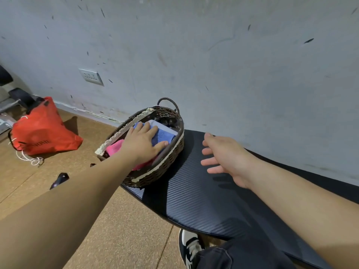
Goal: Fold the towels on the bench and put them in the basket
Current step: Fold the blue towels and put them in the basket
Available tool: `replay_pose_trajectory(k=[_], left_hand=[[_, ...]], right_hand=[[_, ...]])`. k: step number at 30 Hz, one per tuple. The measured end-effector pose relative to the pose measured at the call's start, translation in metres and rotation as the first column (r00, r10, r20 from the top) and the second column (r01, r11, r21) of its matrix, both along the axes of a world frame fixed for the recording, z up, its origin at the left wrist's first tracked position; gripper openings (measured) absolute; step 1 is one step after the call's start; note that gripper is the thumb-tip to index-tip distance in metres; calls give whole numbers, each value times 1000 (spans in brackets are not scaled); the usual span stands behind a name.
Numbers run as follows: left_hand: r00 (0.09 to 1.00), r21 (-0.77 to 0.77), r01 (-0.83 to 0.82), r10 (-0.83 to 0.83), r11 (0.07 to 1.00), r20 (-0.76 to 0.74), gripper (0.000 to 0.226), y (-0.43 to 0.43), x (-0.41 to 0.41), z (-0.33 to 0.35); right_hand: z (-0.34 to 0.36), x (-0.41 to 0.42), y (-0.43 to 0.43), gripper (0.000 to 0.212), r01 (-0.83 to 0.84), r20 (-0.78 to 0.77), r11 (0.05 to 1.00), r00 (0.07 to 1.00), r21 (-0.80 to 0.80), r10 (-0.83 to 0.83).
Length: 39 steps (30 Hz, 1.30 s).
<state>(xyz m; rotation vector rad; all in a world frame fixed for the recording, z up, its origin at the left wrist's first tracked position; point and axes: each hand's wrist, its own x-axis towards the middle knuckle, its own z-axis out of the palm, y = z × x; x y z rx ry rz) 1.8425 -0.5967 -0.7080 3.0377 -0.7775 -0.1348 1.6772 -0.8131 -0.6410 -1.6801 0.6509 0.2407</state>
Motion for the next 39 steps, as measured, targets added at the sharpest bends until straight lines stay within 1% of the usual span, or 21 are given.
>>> replay_pose_trajectory(k=[2,3,5,7,8,11,12,14,18,21,24,26,28,29,30,31,33,34,35,36,39], left_hand=[[1000,11,-26,26,1000,-11,98,-3,-5,0],[999,-13,-33,33,999,-5,96,-4,-7,3],[999,-116,-31,33,993,12,82,-7,-14,14],[999,-250,-27,31,968,16,57,-14,-26,29],[999,-306,-10,19,952,29,49,-21,-34,37],[995,-433,90,-62,897,78,34,-58,-71,61],[993,-471,121,-104,874,62,31,-74,-86,66],[979,-524,161,-204,837,-26,27,-110,-121,72],[901,-574,237,-398,784,-172,15,-183,-201,73],[829,-596,270,-497,757,-255,12,-236,-261,67],[768,-588,295,-553,753,-324,13,-286,-311,57],[732,-581,317,-583,749,-352,14,-319,-339,50],[710,-584,316,-595,748,-378,16,-348,-364,42],[698,-589,310,-599,746,-392,17,-362,-375,38],[687,-595,302,-602,745,-406,17,-374,-387,34],[677,-600,293,-605,744,-420,17,-386,-398,30],[651,-605,290,-616,742,-443,17,-404,-417,21],[636,-597,308,-627,741,-450,17,-409,-425,17],[621,-585,333,-639,739,-453,18,-413,-431,13],[608,-577,356,-651,735,-454,18,-415,-435,9],[606,-564,378,-657,734,-448,17,-411,-437,-2]], right_hand=[[2,-8,-2,54,-18,3,1000,1000,6,18],[4,-12,-4,53,-28,9,1000,1000,4,28],[10,-24,-12,47,-48,25,999,999,-21,48],[18,-39,-23,37,-52,38,997,998,-60,54],[22,-47,-30,32,-46,43,996,998,-76,50],[32,-79,-53,26,-20,60,994,998,-108,27],[34,-92,-62,25,-8,68,993,998,-118,16],[36,-120,-84,24,21,75,990,997,-140,-11],[31,-185,-137,24,63,62,981,997,-185,-53],[20,-238,-180,29,62,3,965,998,-253,-63],[8,-287,-227,34,28,-72,926,996,-376,-59],[-3,-320,-261,35,-73,-165,871,986,-486,-9],[-13,-351,-294,34,-203,-306,808,951,-554,30],[-19,-366,-310,40,-231,-367,791,930,-567,9],[-24,-382,-326,45,-216,-400,786,916,-579,-43],[-32,-397,-341,49,-159,-397,786,910,-597,-118],[-54,-426,-368,52,31,-304,760,906,-649,-296],[-67,-437,-380,47,119,-242,724,895,-679,-375],[-79,-446,-389,34,174,-196,689,885,-703,-423],[-88,-452,-395,25,191,-179,666,877,-721,-446],[-105,-455,-406,24,188,-175,597,850,-780,-496]])
